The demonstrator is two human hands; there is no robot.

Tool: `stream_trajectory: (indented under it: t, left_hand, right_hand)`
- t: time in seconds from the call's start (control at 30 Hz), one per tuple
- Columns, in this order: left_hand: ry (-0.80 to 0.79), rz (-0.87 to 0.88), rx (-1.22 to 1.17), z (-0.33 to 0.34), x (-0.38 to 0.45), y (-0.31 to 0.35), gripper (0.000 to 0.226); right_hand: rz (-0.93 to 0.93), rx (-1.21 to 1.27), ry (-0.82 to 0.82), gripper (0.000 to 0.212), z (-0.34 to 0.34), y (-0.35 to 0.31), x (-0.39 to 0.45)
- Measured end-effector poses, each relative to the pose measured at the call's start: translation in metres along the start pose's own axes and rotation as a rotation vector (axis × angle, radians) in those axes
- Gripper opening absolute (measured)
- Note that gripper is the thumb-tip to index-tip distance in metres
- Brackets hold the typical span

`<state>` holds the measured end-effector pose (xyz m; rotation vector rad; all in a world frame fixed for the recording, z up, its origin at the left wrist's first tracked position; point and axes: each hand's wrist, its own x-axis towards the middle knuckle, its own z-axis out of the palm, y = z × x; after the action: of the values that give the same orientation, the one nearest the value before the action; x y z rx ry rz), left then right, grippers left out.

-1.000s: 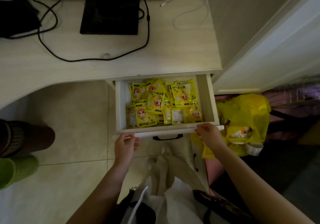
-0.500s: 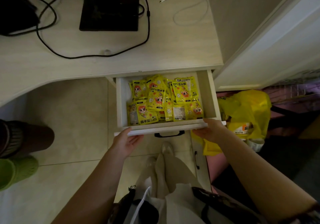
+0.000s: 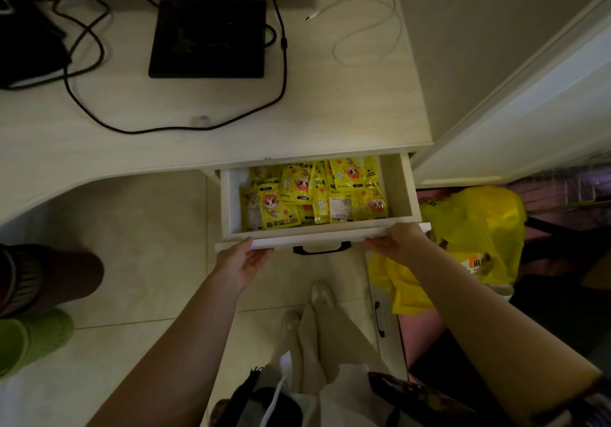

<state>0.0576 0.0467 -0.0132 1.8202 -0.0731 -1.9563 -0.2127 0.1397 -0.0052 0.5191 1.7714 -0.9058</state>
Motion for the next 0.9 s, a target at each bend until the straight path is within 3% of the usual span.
stream_trajectory:
  t: [0.47,0.7,0.9]
  left_hand:
    - [-0.033,0.069,-0.022,0.048,0.030,0.053,0.011]
    - [-0.081,0.134,-0.049,0.065,0.044,0.070,0.025]
    - [-0.067,0.147,-0.052,0.079,0.048,0.080,0.013]
  right_hand:
    - [-0.083,-0.011,-0.033,0.031,0.032,-0.064,0.028]
    - [-0.127,-0.054,-0.056,0.027,0.040,-0.091,0.042]
    - [-0.185,-0.102,-0.077,0.029,0.050,-0.107,0.043]
